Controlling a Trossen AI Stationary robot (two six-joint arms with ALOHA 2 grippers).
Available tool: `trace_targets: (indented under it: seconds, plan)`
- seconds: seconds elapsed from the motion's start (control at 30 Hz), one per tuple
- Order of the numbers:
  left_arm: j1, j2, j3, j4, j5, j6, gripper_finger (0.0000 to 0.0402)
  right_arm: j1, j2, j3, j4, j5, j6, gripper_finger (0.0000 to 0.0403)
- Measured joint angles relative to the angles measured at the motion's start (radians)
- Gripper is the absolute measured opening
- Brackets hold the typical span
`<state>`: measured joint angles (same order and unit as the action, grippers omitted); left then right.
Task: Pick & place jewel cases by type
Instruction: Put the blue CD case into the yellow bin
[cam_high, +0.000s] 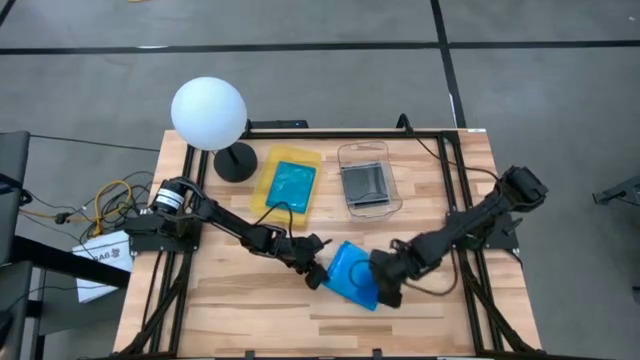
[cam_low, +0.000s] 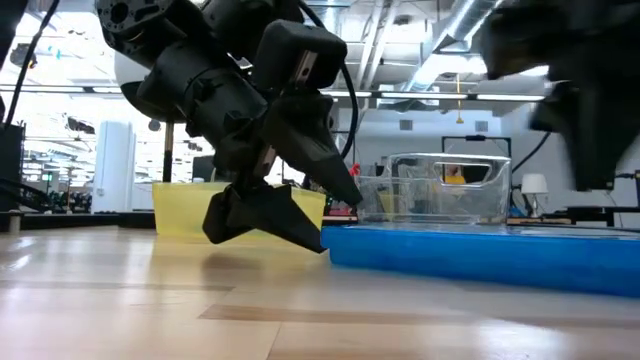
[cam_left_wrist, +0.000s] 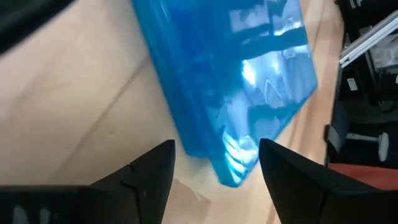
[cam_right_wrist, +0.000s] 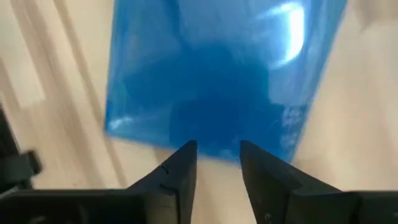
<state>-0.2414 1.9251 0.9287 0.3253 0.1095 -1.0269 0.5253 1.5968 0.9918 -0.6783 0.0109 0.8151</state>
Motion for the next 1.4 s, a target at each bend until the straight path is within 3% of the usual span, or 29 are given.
trace_targets:
  seconds: [0.23,0.4,0.73,1.13,1.4]
  plan:
    - [0.011,-0.002,-0.044,0.053,0.015,0.014,0.0226,0.103,0.028,-0.001,-0.029,0.009,0.200,0.0050]
    - [0.012,-0.003,-0.048,0.073,0.030,0.043,0.0226,0.128,0.046,-0.002,-0.024,0.034,0.259,0.0004]
    - [0.025,-0.002,-0.048,0.083,0.043,0.057,0.0226,0.128,0.145,0.000,0.097,0.015,0.265,0.0002]
    - [0.029,-0.001,-0.048,0.085,0.043,0.066,0.0226,0.068,0.125,0.020,0.113,0.021,0.204,0.0001]
    - [0.029,-0.001,-0.048,0.086,0.038,0.067,0.0226,-0.009,0.123,0.036,0.176,0.094,0.099,0.0001]
